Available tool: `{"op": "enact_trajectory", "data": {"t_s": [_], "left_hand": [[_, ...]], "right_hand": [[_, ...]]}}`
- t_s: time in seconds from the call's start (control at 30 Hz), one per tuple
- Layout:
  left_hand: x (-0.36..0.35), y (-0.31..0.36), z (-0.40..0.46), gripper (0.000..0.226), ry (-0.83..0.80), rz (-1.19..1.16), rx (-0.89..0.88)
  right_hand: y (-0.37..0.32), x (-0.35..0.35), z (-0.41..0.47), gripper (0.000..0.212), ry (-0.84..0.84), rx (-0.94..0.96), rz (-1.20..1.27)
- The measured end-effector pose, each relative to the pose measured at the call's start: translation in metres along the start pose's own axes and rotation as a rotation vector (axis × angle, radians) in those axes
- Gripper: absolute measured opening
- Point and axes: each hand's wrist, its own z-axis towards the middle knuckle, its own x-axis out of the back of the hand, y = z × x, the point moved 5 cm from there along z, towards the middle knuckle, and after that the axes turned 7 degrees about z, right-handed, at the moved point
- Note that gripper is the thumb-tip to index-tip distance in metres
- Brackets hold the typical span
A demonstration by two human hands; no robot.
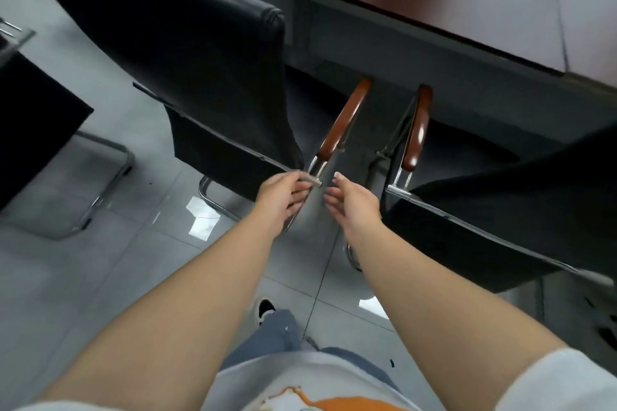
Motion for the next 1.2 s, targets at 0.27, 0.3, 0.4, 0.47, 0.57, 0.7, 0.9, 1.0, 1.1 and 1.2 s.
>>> {"op": "enact_trajectory", "data": {"t_s": [0.27,0.3,0.4,0.47,0.57,0.7,0.9,1.0,1.1,1.2], "left_hand": [[0.055,-0.045,-0.062,0.019,0.132,-0.006,0.010],[0.071,-0.057,-0.074,0.018,0.158,-0.014,0.017],[0.105,-0.077,-0.089,0.018,0.221,-0.027,0.032],[0.128,-0.083,-0.101,0.013,0.269,-0.065,0.034],[0.160,-0.082,-0.112,0.011,0.319,-0.111,0.020],[0.205,-0.071,-0.115,0.010,0.349,-0.185,-0.026],[0.297,-0.044,-0.100,0.013,0.351,-0.218,-0.057],[0.354,-0.022,-0.091,0.014,0.349,-0.185,-0.059],[0.407,-0.003,-0.085,0.013,0.349,-0.171,-0.055],[0.451,0.024,-0.069,0.014,0.351,-0.182,-0.079]], "right_hand": [[0.050,-0.005,-0.054,0.012,-0.261,0.066,-0.309],[0.064,-0.009,-0.066,0.010,-0.290,0.051,-0.338],[0.093,-0.019,-0.087,0.012,-0.336,0.000,-0.321],[0.106,-0.030,-0.099,0.012,-0.372,-0.023,-0.334],[0.115,-0.054,-0.108,0.011,-0.415,-0.015,-0.368],[0.129,-0.097,-0.120,0.011,-0.465,-0.005,-0.392],[0.171,-0.192,-0.130,0.020,-0.497,-0.030,-0.381],[0.188,-0.253,-0.138,0.016,-0.500,-0.026,-0.383],[0.201,-0.308,-0.150,0.012,-0.501,-0.042,-0.389],[0.206,-0.360,-0.157,0.013,-0.513,-0.034,-0.346]]}}
